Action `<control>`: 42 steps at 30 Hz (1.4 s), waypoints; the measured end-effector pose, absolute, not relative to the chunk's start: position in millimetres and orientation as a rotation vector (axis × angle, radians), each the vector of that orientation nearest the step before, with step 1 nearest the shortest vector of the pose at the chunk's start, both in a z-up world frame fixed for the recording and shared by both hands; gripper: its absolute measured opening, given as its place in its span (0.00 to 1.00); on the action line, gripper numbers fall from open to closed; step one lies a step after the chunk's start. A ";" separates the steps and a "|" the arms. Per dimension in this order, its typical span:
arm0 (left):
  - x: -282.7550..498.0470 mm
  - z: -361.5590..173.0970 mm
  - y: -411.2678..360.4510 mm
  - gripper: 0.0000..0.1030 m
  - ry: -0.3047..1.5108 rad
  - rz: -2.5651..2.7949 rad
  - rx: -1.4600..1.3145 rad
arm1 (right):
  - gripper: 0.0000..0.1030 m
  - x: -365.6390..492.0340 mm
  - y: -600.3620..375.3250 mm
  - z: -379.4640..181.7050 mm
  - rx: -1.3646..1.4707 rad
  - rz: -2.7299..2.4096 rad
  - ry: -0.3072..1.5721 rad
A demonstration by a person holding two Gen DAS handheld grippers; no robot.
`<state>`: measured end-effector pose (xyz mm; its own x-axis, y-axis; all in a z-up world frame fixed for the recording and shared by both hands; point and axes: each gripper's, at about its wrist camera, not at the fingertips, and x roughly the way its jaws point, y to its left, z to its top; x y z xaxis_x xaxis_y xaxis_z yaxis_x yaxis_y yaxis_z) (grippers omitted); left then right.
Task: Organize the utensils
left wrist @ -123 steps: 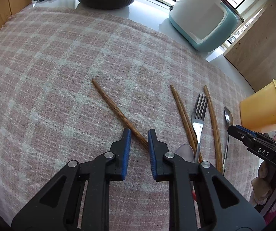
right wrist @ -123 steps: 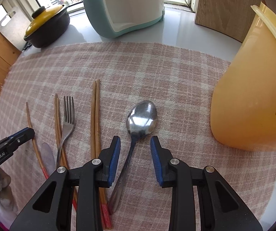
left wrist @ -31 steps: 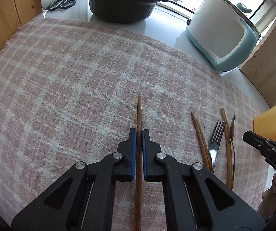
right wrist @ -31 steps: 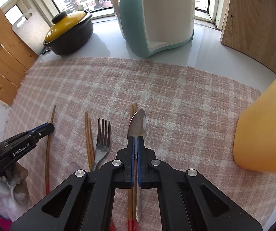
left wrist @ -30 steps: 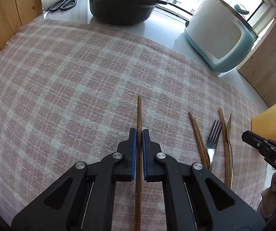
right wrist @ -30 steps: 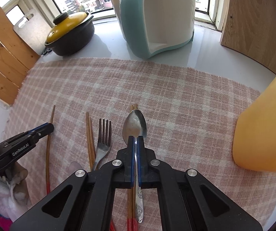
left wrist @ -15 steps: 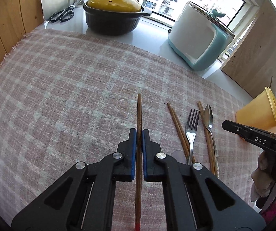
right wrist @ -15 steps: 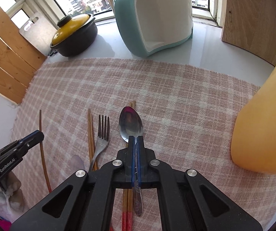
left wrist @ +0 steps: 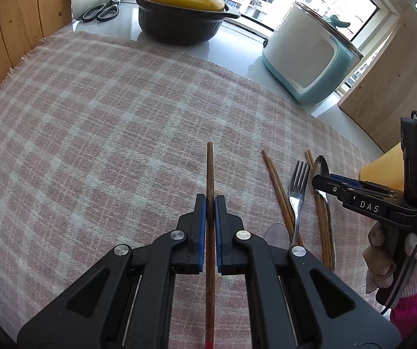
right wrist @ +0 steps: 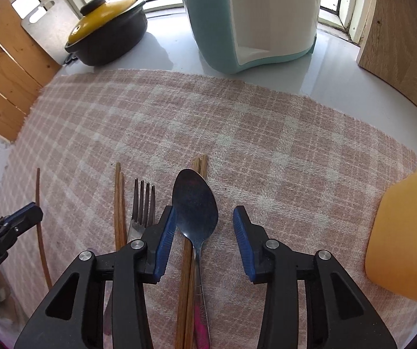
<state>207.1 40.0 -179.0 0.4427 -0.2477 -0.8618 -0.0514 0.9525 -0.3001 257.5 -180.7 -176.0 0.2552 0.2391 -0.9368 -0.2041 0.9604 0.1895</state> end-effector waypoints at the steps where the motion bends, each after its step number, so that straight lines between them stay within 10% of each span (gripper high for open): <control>1: 207.6 -179.6 40.3 0.03 1.111 -0.123 -0.302 | 0.38 257.5 -176.7 -176.6 0.002 0.296 1.279; 11: 206.0 -179.0 45.8 0.03 1.109 -0.124 -0.307 | 0.37 251.5 -149.7 -177.8 -0.196 0.292 1.262; 28: 200.8 -180.5 56.0 0.03 1.103 -0.122 -0.330 | 0.06 236.5 -149.1 -161.1 -0.179 0.303 1.234; 42: 191.6 -182.4 70.0 0.03 1.102 -0.117 -0.354 | 0.08 220.9 -143.2 -165.0 -0.302 0.397 1.257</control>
<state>191.6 70.0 -182.4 0.4521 -0.2666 -0.8512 -0.0818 0.9379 -0.3371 220.9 -143.2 -165.0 0.2555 0.1234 -0.9589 -0.4492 0.8934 -0.0047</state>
